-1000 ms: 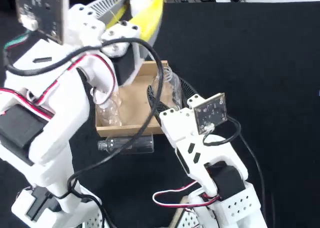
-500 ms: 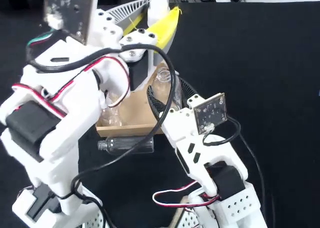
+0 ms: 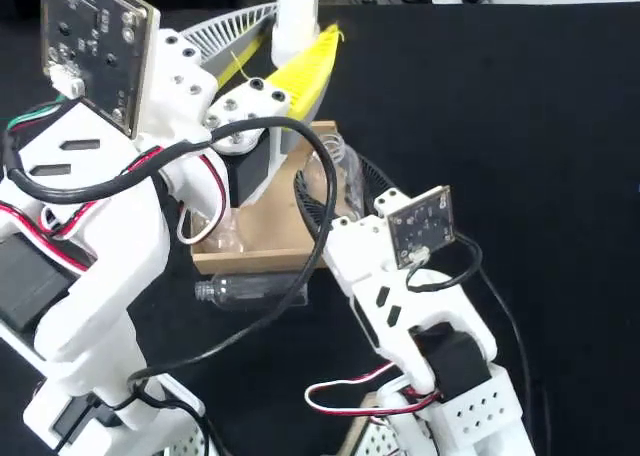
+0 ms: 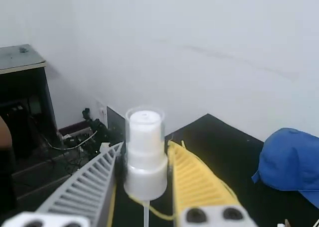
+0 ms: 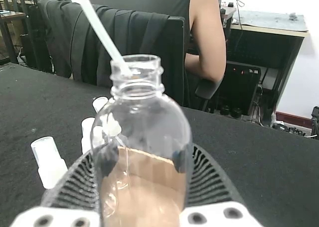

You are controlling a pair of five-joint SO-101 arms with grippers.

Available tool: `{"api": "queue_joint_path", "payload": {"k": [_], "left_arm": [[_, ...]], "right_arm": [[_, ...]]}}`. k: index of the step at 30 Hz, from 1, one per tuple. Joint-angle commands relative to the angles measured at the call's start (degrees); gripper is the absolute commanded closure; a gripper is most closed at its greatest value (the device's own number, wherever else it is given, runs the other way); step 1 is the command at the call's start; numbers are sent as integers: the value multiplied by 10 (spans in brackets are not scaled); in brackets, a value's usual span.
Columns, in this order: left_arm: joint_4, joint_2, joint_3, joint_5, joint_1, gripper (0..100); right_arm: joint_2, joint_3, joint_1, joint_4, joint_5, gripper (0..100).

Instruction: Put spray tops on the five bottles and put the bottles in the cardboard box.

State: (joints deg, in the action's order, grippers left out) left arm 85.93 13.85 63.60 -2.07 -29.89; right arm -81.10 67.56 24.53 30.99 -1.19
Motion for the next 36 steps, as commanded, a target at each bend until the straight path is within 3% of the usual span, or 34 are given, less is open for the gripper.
{"api": "queue_joint_path", "payload": {"k": [1, 9, 14, 21, 26, 31, 36], "left_arm": [[2, 7, 22, -4, -4, 970], [-10, -21, -50, -4, -5, 959], [-10, -2, -71, -4, -6, 790], [-4, 86, -75, -8, 19, 802], [34, 111, -75, -8, 117, 802], [103, 109, -92, -8, 299, 802], [117, 109, -218, -4, 464, 802]], "right_arm": [[-15, -8, 10, -18, 2, 988], [-18, -9, 10, -17, 2, 988], [-18, -8, 10, -17, 2, 988], [-14, -7, 7, -17, 2, 988], [-14, -7, 6, -18, 2, 988], [-6, 6, -4, -87, 7, 988], [86, 2, -35, -179, 76, 988]]}}
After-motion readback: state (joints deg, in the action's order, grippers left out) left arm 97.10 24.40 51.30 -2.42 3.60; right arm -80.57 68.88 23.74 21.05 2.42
